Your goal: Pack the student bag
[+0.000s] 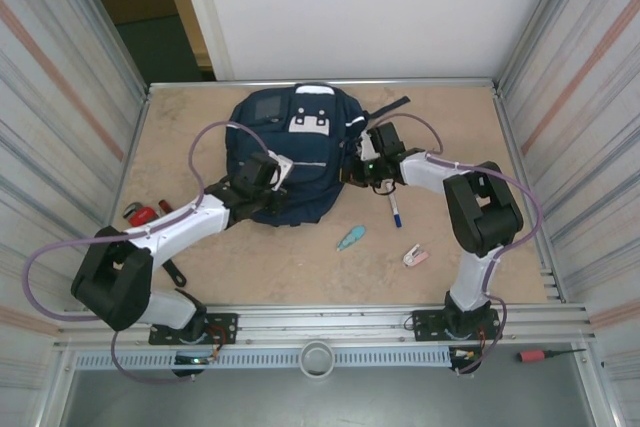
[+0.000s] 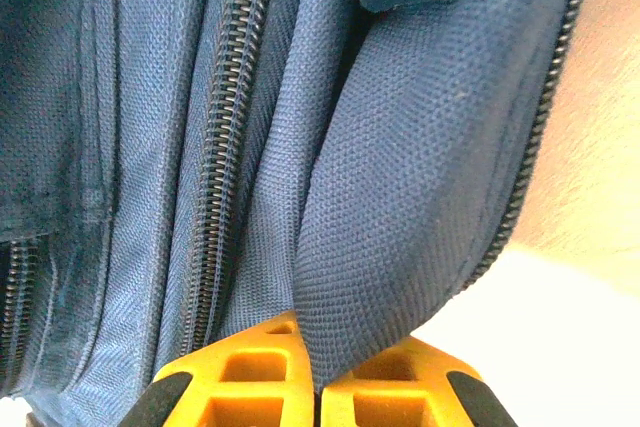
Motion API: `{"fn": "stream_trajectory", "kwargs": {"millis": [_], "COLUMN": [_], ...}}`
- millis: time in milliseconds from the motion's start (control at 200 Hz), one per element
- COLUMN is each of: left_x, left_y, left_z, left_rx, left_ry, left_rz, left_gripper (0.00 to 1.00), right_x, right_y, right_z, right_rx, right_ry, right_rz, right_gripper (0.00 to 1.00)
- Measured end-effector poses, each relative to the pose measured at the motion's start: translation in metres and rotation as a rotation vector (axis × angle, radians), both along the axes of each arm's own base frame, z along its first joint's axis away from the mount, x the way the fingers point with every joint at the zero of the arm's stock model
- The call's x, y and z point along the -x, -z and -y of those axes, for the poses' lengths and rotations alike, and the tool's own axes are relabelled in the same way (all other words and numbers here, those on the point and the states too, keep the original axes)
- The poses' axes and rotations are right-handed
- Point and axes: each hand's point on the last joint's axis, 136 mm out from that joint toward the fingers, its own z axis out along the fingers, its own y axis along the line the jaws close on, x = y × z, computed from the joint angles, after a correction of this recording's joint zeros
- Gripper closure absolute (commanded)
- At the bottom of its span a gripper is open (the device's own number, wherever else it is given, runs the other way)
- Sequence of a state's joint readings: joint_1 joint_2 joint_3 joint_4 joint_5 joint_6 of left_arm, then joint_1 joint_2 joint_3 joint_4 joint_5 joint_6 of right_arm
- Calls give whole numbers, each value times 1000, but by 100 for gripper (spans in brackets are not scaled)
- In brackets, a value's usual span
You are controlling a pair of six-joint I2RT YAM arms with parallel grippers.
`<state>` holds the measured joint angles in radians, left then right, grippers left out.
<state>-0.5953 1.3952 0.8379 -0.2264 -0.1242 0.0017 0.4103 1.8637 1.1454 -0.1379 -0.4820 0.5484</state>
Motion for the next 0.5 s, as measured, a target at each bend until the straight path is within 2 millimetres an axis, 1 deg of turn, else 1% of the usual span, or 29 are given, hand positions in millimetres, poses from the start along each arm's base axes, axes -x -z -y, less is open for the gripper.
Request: {"fn": "stream_trajectory", "kwargs": {"millis": [125, 250, 286, 326, 356, 406, 436, 496], "left_x": [-1, -2, -2, -3, -3, -3, -2, -1], "left_y": [-2, -3, -3, -3, -3, -2, -2, -2], "left_z": [3, 5, 6, 7, 7, 9, 10, 11], "left_rx": [13, 23, 24, 26, 29, 34, 37, 47], "left_ry": [9, 14, 15, 17, 17, 18, 20, 20], "left_rz": [8, 12, 11, 8, 5, -1, -5, -11], "left_gripper": [100, 100, 100, 100, 100, 100, 100, 100], "right_x": [-11, -23, -26, -29, -31, -33, -34, -29], "right_y": [-3, -4, -4, -4, -5, -7, -8, -9], "right_z": [1, -5, -6, -6, -5, -1, 2, 8], "right_rx": [0, 1, 3, 7, 10, 18, 24, 26], "right_ry": [-21, -44, -48, -46, -47, -35, -24, -2], "right_rz": [-15, -27, -24, -20, -11, 0, 10, 12], "right_gripper": [95, 89, 85, 76, 72, 61, 54, 44]}}
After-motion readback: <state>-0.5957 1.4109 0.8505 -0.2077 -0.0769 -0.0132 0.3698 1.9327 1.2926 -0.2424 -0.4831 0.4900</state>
